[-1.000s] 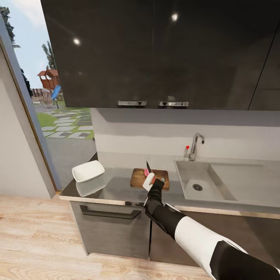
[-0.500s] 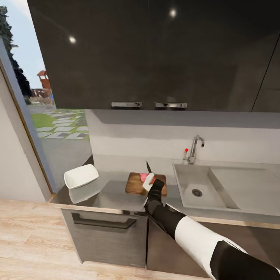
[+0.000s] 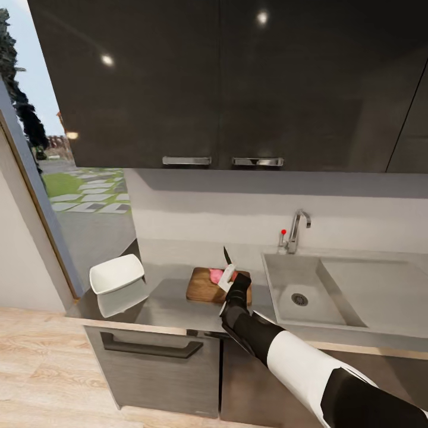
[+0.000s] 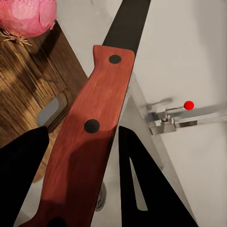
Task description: In the kitchen, take the Vidalia onion out of the sink, dice it on the chopping board with the paring knife, put the diced onion into the bowl on the countertop, then place both the paring knife and the chopping board into the sink.
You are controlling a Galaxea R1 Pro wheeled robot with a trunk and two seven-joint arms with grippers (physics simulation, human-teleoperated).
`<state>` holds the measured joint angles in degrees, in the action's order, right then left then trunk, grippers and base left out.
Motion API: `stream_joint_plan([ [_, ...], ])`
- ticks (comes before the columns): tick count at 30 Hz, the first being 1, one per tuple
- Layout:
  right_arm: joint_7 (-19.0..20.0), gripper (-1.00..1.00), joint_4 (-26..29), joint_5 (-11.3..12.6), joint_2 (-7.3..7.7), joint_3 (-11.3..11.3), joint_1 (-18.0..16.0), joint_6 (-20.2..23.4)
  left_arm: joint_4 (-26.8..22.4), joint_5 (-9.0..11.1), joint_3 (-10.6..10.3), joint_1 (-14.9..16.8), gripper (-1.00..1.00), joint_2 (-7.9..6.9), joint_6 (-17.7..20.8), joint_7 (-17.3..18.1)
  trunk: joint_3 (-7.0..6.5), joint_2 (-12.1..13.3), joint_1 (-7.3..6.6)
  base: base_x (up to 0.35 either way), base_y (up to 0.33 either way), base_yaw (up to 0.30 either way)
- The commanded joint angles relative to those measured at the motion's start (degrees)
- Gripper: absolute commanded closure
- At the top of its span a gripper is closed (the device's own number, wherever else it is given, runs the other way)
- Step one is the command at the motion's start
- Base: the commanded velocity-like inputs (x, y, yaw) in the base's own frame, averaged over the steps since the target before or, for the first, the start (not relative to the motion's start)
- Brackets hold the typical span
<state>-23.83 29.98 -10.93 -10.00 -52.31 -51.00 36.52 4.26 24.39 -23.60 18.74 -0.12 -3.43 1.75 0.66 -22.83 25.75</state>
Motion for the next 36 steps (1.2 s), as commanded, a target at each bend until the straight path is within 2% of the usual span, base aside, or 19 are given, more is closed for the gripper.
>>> stream_joint_plan([
  [1, -0.09, 1.0, -0.02, -0.15, 0.0, -0.3, -0.07, 0.33, 0.22, 0.49, -0.48, 0.07, -1.0, 0.03, -0.35, 0.18, 0.07, -0.08, 0.03, 0.0, 0.0, 0.0],
  [3, 0.65, 1.0, 0.0, -0.17, 0.0, -0.34, -0.07, 0.26, 0.22, 0.49, -0.48, 0.07, -1.0, 0.03, -0.35, 0.17, 0.07, -0.08, 0.03, 0.0, 0.0, 0.0],
  [5, 3.51, 1.0, 0.05, -0.21, 0.0, -0.7, -0.07, 0.24, 0.22, 0.49, -0.48, 0.07, -1.0, 0.07, -0.35, 0.18, 0.07, -0.08, 0.03, 0.0, 0.0, 0.0],
  [7, 6.33, 1.0, 0.1, -0.22, 0.0, -1.98, -0.07, 0.17, 0.22, 0.49, -0.48, 0.07, -1.0, 0.05, -0.35, 0.18, 0.07, -0.08, 0.03, 0.0, 0.0, 0.0],
  [10, 7.96, 1.0, 0.09, -0.23, 0.0, -4.28, -0.07, -0.01, 0.22, 0.49, -0.48, 0.07, -1.0, 0.06, -0.35, 0.18, 0.07, -0.08, 0.03, 0.0, 0.0, 0.0],
  [16, 8.45, 1.0, 0.09, -0.23, 0.0, -5.58, -0.07, -0.53, 0.22, 0.49, -0.48, 0.07, -1.0, 0.04, -0.35, 0.18, 0.07, -0.08, 0.03, 0.0, 0.0, 0.0],
  [36, 8.44, 1.0, 0.14, -0.23, 0.0, -5.69, -0.07, -0.57, 0.22, 0.49, -0.48, 0.07, -1.0, 0.03, -0.35, 0.18, 0.07, -0.08, 0.03, 0.0, 0.0, 0.0],
])
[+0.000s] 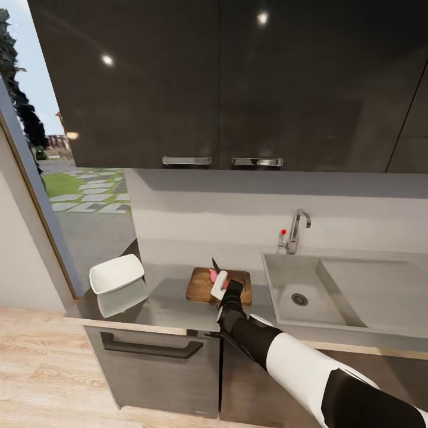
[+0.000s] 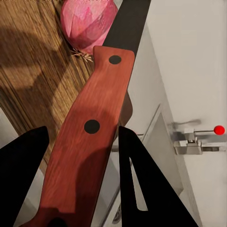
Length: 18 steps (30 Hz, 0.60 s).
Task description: In the kitchen, take the Vidalia onion out of the sink, dice it on the chopping board with the paring knife, put the diced onion into the bowl on the countertop, then place both the paring knife and the chopping board into the sink.
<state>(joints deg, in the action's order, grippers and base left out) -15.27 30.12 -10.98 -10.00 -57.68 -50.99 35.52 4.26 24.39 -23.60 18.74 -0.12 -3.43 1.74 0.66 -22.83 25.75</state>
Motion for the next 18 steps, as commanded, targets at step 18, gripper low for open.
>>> stream_joint_plan([
  [18, -0.16, 1.0, 0.02, -0.19, 0.0, -0.33, -0.07, 0.43, 0.22, 0.49, -0.48, 0.07, -1.0, 0.03, -0.35, 0.15, 0.07, -0.08, 0.03, 0.0, 0.0, 0.0],
])
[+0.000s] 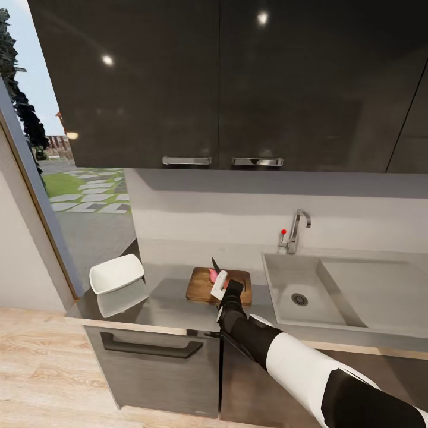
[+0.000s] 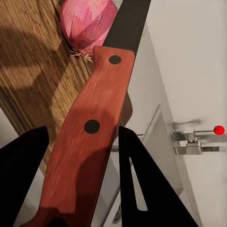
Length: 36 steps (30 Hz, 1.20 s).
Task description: In the kitchen, take the Vidalia onion out of the sink, dice it on the chopping board with the paring knife, put the diced onion into the bowl on the countertop, then place both the paring knife and the chopping board into the sink.
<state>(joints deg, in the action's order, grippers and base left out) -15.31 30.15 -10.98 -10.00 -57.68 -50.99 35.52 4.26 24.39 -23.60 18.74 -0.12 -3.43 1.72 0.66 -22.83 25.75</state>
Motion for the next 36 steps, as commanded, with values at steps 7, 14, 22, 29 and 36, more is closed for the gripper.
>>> stream_joint_plan([
  [7, -0.06, 1.0, 0.0, -0.19, 0.0, -0.33, -0.07, 0.43, 0.22, 0.49, -0.48, 0.07, -1.0, 0.03, -0.35, 0.19, 0.07, -0.08, 0.03, 0.0, 0.0, 0.0],
  [14, 0.03, 1.0, -0.02, -0.31, 0.0, -0.25, -0.07, 0.43, 0.22, 0.49, -0.48, 0.07, -1.0, 0.03, -0.35, 0.2, 0.07, -0.08, 0.03, 0.0, 0.0, 0.0],
  [22, 0.2, 1.0, -0.06, -0.19, 0.0, -0.24, -0.07, 0.43, 0.22, 0.49, -0.48, 0.07, -1.0, 0.03, -0.35, 0.2, 0.07, -0.08, 0.03, 0.0, 0.0, 0.0],
  [29, 0.28, 1.0, -0.09, -0.19, 0.0, -0.24, -0.07, 0.43, 0.22, 0.49, -0.48, 0.07, -1.0, 0.03, -0.35, 0.2, 0.07, -0.08, 0.03, 0.0, 0.0, 0.0],
  [36, 0.19, 1.0, -0.06, -0.29, 0.0, -0.24, -0.07, 0.43, 0.22, 0.49, -0.48, 0.07, -1.0, 0.03, -0.35, 0.19, 0.07, -0.08, 0.03, 0.0, 0.0, 0.0],
])
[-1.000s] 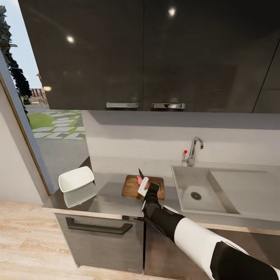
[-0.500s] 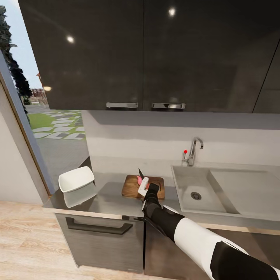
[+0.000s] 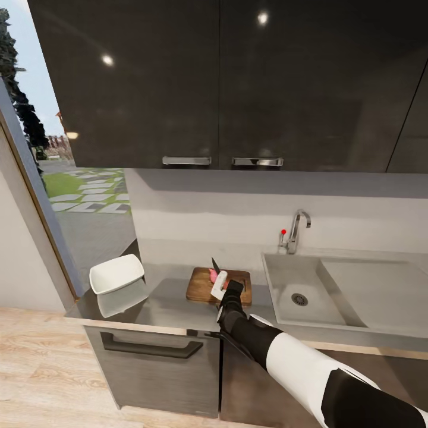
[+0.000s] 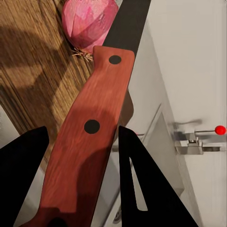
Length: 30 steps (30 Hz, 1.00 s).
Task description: In the kitchen, take the Vidalia onion out of the sink, dice it on the chopping board with the paring knife, put the diced onion into the bowl on the countertop, then place both the paring knife and the chopping board into the sink.
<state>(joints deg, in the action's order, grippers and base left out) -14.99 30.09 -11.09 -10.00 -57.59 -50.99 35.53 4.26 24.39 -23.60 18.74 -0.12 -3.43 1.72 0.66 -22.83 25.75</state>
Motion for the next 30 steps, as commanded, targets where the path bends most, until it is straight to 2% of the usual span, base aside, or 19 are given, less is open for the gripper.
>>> stream_joint_plan([
  [1, -0.15, 1.0, 0.0, -0.21, 0.0, -0.33, -0.07, 0.42, 0.22, 0.49, -0.48, 0.07, -1.0, 0.03, -0.35, 0.2, 0.07, -0.08, 0.03, 0.0, 0.0, 0.0],
  [20, -1.72, 1.0, 4.35, -0.85, 0.0, -0.23, -0.07, 1.0, 0.22, 0.49, -0.48, 0.07, -1.0, 0.03, -0.35, 0.2, 0.07, -0.08, 0.03, 0.0, 0.0, 0.0],
  [27, -6.34, 1.0, 4.44, -1.32, 0.0, -0.14, -0.07, 2.27, 0.22, 0.49, -0.48, 0.07, -1.0, 0.03, -0.35, 0.21, 0.07, -0.08, 0.03, 0.0, 0.0, 0.0],
  [30, -9.26, 1.0, 3.91, -3.6, 0.0, -0.12, -0.07, 2.72, 0.22, 0.49, -0.48, 0.07, -1.0, 0.03, -0.35, 0.2, 0.07, -0.08, 0.03, 0.0, 0.0, 0.0],
])
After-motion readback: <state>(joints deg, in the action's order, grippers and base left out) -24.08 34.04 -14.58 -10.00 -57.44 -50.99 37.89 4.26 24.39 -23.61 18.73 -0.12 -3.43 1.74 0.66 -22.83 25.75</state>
